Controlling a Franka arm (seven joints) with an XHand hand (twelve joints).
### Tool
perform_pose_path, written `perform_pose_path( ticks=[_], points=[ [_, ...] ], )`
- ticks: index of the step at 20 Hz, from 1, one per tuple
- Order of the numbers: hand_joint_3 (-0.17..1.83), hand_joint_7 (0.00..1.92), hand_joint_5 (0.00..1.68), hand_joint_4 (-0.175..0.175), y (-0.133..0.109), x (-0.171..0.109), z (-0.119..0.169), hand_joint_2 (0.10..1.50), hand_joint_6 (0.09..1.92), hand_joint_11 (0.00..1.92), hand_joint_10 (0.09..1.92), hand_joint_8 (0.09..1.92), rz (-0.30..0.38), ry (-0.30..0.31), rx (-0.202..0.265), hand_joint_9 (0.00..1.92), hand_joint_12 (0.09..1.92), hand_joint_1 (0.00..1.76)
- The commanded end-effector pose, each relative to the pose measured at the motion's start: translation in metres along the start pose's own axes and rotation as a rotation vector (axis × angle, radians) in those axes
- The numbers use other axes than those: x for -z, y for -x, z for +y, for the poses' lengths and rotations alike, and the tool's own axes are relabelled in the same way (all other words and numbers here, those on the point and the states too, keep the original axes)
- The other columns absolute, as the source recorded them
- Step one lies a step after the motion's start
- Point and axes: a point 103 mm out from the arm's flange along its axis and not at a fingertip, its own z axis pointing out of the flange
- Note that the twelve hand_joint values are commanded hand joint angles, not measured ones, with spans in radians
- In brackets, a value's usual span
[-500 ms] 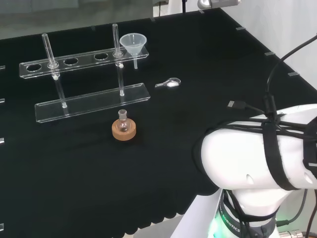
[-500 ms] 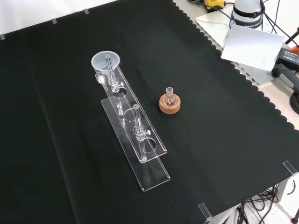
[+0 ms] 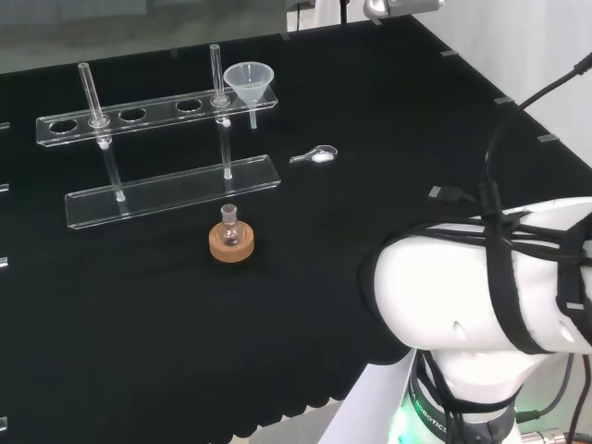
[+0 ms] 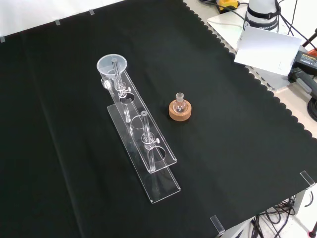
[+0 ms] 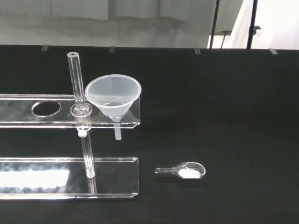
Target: Pick up the funnel from the transparent funnel stand.
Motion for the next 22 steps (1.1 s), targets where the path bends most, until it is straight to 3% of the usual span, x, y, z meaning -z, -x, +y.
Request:
perform_pose_path(
  ticks=[1,11,16,22],
  points=[
    [0.41,0.0,0.16,0.029,0.005,-0.002,0.005,1.18,0.09,0.0,0.58,0.26,0.013,-0.012,-0.01,0.06,1.26,0.0],
    [0.41,0.0,0.16,0.027,0.003,-0.025,0.034,1.17,0.09,0.0,0.59,0.27,0.032,-0.037,-0.034,0.07,1.27,0.0],
    [0.41,0.0,0.17,0.026,-0.006,-0.031,0.058,1.17,0.09,0.0,0.59,0.27,-0.013,-0.049,-0.001,0.08,1.28,0.0],
    [0.41,0.0,0.18,0.023,-0.011,-0.043,0.109,1.17,0.09,0.0,0.59,0.28,-0.009,-0.074,0.045,0.08,1.28,0.0]
  ],
)
